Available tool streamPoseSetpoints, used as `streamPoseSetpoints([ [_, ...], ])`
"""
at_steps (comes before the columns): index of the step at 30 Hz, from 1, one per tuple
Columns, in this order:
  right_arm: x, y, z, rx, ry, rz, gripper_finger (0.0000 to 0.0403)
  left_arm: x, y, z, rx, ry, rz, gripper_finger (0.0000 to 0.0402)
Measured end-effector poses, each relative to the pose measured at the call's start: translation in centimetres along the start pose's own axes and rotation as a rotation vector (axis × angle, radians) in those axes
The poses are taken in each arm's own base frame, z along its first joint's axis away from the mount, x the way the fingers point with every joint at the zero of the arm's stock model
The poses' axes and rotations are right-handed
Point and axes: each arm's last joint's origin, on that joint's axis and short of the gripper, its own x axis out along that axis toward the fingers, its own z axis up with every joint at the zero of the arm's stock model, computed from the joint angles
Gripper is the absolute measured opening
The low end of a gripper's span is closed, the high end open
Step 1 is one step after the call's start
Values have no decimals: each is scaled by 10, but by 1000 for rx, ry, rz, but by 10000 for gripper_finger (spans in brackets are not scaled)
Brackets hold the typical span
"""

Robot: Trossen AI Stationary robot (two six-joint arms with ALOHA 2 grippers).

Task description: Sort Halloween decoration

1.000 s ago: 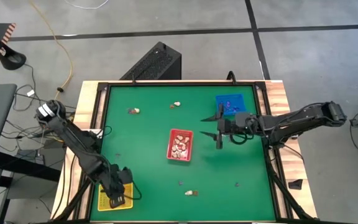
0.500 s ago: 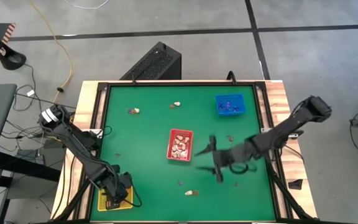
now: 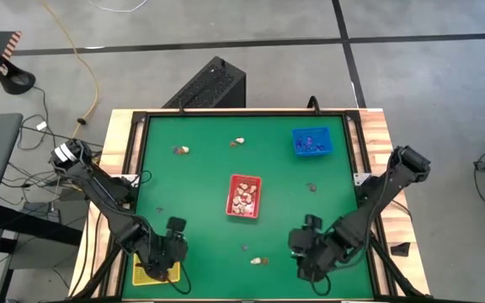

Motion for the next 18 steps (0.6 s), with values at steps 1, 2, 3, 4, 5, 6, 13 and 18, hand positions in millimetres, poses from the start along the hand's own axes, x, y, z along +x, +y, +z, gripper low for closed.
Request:
streamPoseSetpoints([
  [1,-1,2,-4,14,49,-21,260,0,1,5,60,-68,51,154],
  [2,-2,3,-10,22,90,-42,260,-1,2,10,114,-132,104,154],
  [3,-2,4,-16,26,123,-66,260,-1,2,15,165,-196,152,154],
  [4,-2,4,-22,33,159,-95,260,-1,4,21,211,-249,192,154],
  [5,0,3,-29,41,194,-123,260,0,7,28,247,-308,214,154],
  [6,1,2,-35,54,231,-147,260,2,10,34,283,-367,217,153],
  [13,12,-11,-56,221,375,-222,260,24,63,49,442,-693,70,153],
  [18,26,-15,-68,410,360,-277,260,21,98,50,258,-743,36,153],
])
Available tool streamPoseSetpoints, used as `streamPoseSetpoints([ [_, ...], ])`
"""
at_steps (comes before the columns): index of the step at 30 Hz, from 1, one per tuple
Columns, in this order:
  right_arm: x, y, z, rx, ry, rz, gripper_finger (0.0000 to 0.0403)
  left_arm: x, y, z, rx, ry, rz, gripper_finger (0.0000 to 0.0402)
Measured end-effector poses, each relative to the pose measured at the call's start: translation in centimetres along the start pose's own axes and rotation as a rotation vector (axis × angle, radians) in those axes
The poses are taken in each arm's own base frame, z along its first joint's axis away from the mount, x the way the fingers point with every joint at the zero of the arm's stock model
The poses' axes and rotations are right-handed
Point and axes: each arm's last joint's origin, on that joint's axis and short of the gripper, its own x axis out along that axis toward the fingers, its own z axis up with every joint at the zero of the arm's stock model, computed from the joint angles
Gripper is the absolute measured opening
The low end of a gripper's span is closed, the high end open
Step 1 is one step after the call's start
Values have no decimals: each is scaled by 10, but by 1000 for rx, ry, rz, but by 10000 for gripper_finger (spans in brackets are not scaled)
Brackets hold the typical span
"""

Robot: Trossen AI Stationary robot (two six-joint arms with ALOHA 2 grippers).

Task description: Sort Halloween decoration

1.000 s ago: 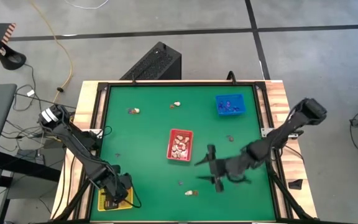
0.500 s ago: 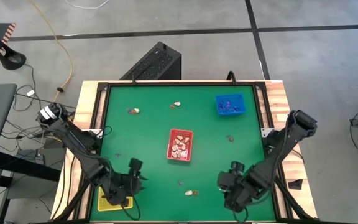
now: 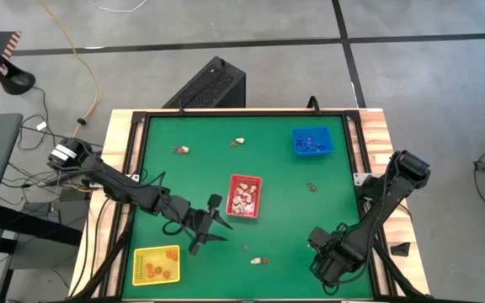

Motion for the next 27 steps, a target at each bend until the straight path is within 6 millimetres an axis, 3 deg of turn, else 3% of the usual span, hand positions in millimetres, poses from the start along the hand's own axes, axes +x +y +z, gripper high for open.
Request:
streamPoseSetpoints([
  [4,22,-7,-2,77,10,-16,260,-7,8,5,-44,-8,17,153],
  [8,39,-12,-5,51,17,-2,260,-10,2,6,-25,5,-18,153],
  [13,47,-14,-5,-55,-1,10,260,-12,-7,1,7,72,-35,153],
  [27,69,-21,-10,-46,-5,65,244,-12,-6,1,15,84,5,153],
])
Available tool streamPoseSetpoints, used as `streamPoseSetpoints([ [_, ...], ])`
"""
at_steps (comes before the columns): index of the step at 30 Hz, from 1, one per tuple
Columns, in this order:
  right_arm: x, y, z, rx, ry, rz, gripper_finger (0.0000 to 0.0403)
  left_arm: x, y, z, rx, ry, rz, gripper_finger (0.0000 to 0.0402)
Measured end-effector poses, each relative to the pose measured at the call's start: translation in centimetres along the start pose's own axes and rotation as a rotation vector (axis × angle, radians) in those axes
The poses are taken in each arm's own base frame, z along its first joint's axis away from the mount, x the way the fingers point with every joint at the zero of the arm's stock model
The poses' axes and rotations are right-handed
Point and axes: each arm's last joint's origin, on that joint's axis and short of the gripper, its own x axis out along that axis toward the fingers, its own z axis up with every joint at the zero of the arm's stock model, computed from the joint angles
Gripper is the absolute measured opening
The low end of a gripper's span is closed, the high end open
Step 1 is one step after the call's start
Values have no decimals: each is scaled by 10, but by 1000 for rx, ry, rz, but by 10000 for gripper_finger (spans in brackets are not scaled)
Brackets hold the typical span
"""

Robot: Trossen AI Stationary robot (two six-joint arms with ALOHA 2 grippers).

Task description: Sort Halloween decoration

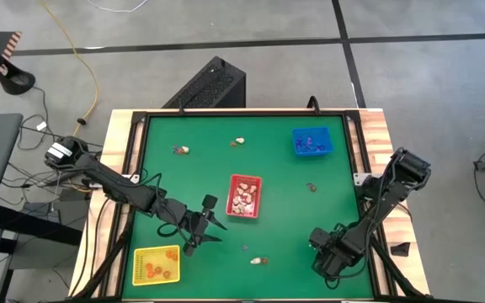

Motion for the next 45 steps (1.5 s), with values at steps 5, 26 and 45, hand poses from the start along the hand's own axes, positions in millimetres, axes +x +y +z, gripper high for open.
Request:
streamPoseSetpoints([
  [5,0,0,1,2,-34,0,173,0,0,-1,-9,12,-2,153],
  [26,-21,13,51,-118,-134,2,23,-43,-6,3,18,-133,13,153],
  [45,-111,-57,183,-247,-240,-329,20,-77,0,-15,-82,-291,135,153],
])
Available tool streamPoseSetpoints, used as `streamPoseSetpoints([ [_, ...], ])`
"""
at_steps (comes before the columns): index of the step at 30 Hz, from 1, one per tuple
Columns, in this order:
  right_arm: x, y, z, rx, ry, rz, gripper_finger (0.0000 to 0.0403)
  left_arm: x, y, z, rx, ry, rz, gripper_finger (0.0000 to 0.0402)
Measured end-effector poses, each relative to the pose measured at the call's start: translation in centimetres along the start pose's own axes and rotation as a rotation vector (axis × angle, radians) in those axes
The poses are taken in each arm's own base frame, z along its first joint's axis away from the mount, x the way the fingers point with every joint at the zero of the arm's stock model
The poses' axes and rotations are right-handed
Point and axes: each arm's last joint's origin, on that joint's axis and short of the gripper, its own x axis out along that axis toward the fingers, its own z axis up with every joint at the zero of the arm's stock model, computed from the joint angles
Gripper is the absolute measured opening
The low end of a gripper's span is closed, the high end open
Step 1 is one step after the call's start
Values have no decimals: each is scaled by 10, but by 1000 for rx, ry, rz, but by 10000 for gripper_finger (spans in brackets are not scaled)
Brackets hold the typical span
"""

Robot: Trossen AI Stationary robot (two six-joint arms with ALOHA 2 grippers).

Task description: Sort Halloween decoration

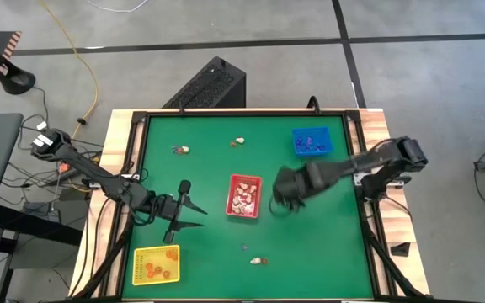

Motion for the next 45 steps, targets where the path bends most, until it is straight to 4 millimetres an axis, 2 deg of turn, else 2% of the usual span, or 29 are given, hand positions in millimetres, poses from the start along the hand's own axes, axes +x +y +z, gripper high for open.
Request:
streamPoseSetpoints([
  [5,12,-65,23,97,7,-76,20,0,0,0,4,4,1,153],
  [9,34,-116,28,206,84,-141,20,0,0,-1,6,7,1,153],
  [12,54,-148,26,324,119,-176,23,0,0,-1,6,7,1,153],
  [17,81,-176,16,453,167,-184,53,0,0,-1,12,14,1,153],
  [22,88,-188,10,501,197,-199,87,0,0,-3,40,28,0,153],
  [28,88,-189,11,512,197,-178,140,0,0,-3,57,28,7,153],
  [31,86,-179,12,522,203,-110,163,0,0,-3,57,28,7,153],
  [35,79,-148,13,488,225,16,181,0,0,-4,60,43,5,153],
  [41,58,-83,5,365,183,23,183,0,-1,-7,66,72,1,153],
  [45,64,-56,-8,374,173,49,188,0,0,-7,66,73,1,153],
])
